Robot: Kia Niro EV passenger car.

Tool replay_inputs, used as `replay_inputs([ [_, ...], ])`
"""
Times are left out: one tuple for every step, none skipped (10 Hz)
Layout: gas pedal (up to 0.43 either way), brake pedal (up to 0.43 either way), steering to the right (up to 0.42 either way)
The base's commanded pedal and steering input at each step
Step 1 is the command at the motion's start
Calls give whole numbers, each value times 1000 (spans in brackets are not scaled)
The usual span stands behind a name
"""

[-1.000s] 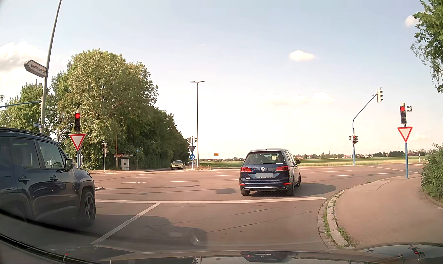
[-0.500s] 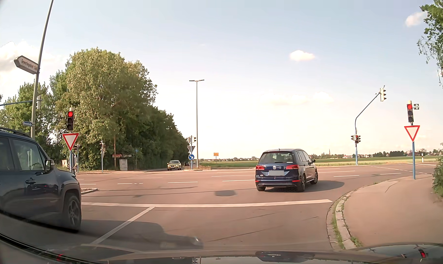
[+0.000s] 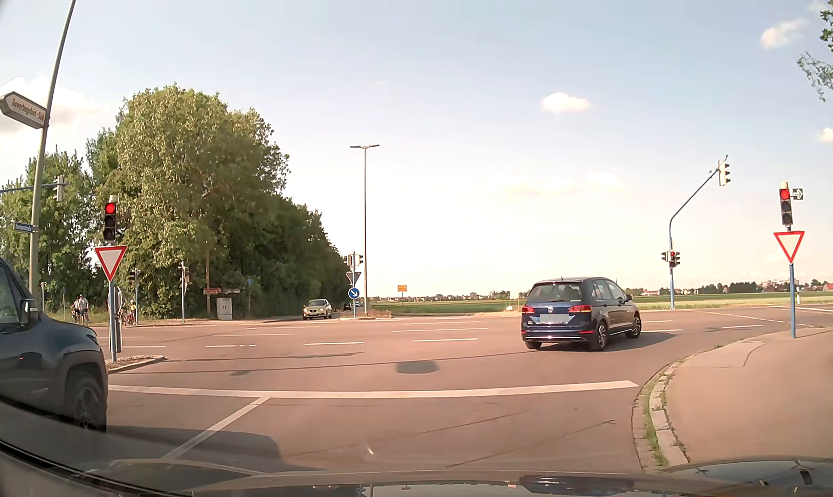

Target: Follow the waypoints while adhering to traffic rules and regulations

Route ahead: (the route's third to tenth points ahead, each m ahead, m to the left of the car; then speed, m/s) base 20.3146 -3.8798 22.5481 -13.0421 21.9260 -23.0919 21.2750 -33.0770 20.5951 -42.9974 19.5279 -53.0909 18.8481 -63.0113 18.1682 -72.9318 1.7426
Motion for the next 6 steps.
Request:
replay_inputs([
  [0,12,77],
  [0,12,84],
  [0,12,84],
  [0,12,84],
  [20,12,81],
  [47,12,79],
])
